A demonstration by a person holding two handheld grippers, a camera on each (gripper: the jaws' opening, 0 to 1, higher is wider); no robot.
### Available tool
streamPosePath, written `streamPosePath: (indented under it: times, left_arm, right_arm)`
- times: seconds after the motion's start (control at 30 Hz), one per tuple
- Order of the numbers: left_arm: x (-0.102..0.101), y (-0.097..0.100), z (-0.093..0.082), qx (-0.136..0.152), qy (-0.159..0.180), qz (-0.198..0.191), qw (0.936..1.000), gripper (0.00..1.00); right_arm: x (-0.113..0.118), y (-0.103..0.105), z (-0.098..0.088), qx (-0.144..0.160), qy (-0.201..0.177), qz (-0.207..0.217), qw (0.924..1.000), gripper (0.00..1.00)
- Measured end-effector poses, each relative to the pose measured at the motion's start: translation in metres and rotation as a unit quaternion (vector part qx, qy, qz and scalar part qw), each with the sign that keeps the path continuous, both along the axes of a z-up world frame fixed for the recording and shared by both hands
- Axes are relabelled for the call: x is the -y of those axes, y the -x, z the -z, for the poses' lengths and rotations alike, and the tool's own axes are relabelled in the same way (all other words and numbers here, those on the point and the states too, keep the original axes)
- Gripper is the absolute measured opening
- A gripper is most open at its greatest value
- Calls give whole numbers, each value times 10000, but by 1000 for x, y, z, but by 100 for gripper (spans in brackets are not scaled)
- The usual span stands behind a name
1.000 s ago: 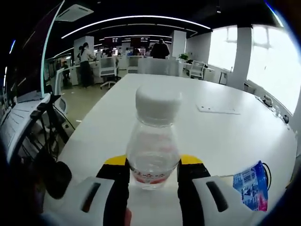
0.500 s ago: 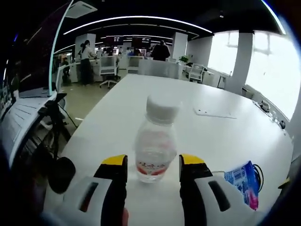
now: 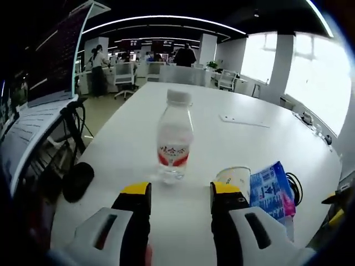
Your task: Arrange the tabletop items into an orderly group along one side of the table until the central work area is clear of visible clutter.
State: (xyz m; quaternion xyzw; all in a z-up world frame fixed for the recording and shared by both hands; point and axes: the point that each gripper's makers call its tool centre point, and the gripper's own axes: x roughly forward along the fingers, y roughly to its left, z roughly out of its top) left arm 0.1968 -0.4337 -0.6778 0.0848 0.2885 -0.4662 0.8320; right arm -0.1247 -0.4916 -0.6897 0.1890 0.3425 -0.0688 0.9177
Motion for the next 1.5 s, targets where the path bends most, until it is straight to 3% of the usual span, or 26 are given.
streamPosePath:
  times: [0.43,0.9,1.17,1.5]
  left_arm:
    - [-22,48,30,-468,-182,222,9985,41]
    - [11,58,27,-528,-79,547,9971,40]
    - [25,65,33,-763,-36,663,9949,40]
    - [43,73,37,-859,-36,798,9931,42]
  right_arm:
    - [3,1,2,71,-18,10,10000,52]
    - [0,11,5,27,-60,43,10000,52]
    - [0,20,7,-20,-86,117,9999,52]
    - [0,31,10,-62,-124,238,9996,52]
